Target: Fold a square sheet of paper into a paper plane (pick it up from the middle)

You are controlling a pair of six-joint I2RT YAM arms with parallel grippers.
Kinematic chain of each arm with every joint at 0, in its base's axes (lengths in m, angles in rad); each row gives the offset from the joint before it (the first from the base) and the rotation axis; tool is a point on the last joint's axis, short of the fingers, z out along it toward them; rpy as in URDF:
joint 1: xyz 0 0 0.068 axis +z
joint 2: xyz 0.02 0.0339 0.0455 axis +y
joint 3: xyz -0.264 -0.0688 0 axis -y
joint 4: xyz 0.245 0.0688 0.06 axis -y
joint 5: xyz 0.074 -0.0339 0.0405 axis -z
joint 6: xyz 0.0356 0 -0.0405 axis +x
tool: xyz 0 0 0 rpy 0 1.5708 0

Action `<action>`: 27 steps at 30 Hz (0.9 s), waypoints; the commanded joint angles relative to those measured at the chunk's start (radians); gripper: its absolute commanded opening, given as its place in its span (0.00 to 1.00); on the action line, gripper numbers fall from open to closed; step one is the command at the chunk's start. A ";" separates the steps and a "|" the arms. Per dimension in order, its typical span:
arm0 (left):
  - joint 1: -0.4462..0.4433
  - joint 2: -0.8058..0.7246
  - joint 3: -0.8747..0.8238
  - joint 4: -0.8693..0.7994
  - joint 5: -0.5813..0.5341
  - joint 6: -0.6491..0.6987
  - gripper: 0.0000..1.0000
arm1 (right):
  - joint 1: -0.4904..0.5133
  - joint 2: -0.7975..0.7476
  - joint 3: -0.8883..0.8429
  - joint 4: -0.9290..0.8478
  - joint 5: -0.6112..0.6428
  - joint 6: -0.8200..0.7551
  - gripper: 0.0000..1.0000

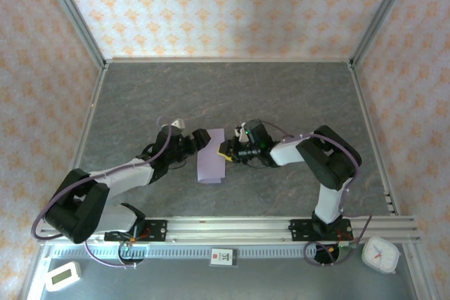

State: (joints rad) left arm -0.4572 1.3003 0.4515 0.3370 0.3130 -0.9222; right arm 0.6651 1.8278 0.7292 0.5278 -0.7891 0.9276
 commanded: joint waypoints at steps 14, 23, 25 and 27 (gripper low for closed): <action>-0.013 0.123 -0.017 0.200 0.160 -0.052 0.89 | 0.041 -0.021 0.012 0.112 -0.039 0.055 0.27; -0.040 0.128 -0.026 0.243 0.154 -0.079 0.89 | 0.041 -0.051 -0.021 0.206 -0.063 0.100 0.13; -0.039 0.125 -0.032 0.246 0.150 -0.080 0.89 | 0.041 -0.063 -0.052 0.306 -0.077 0.152 0.08; -0.039 0.126 -0.039 0.256 0.149 -0.085 0.89 | 0.041 -0.069 -0.084 0.420 -0.089 0.212 0.04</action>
State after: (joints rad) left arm -0.4911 1.4162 0.4313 0.5480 0.4641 -0.9951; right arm 0.7017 1.7962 0.6827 0.7506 -0.8444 1.0519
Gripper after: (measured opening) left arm 0.891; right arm 0.062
